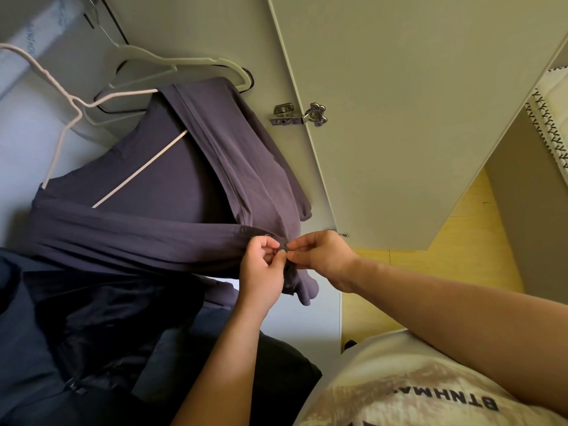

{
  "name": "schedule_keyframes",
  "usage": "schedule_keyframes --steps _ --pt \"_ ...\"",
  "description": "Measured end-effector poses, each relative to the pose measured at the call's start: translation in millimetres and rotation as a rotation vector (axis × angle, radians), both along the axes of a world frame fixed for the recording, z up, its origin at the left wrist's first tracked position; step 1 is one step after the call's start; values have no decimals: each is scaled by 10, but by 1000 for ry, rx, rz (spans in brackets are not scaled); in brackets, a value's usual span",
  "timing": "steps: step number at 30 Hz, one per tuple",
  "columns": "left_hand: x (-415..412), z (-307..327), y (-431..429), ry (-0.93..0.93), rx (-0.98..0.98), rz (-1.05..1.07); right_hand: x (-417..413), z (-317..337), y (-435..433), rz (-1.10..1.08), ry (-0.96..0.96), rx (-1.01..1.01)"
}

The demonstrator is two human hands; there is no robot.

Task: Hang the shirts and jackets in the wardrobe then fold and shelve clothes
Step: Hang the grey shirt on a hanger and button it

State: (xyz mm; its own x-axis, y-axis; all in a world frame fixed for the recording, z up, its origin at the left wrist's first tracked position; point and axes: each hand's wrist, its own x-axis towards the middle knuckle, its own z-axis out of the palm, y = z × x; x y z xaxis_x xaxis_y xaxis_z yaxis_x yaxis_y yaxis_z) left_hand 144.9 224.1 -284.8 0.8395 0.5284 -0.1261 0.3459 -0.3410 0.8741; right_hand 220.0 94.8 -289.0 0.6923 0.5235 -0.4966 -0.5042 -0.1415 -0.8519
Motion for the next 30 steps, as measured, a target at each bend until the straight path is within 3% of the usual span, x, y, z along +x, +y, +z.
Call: schedule_keyframes --steps 10,20,27,30 --pt "12 72 -48 7 -203 44 3 -8 -41 -69 -62 56" --pt "9 68 -84 11 -146 94 5 19 -26 75 -359 -24" --pt "-1 81 -49 17 -128 51 -9 -9 -13 23 -140 -31" --pt "-13 78 -67 13 -107 34 -4 -15 -17 27 -141 -48"
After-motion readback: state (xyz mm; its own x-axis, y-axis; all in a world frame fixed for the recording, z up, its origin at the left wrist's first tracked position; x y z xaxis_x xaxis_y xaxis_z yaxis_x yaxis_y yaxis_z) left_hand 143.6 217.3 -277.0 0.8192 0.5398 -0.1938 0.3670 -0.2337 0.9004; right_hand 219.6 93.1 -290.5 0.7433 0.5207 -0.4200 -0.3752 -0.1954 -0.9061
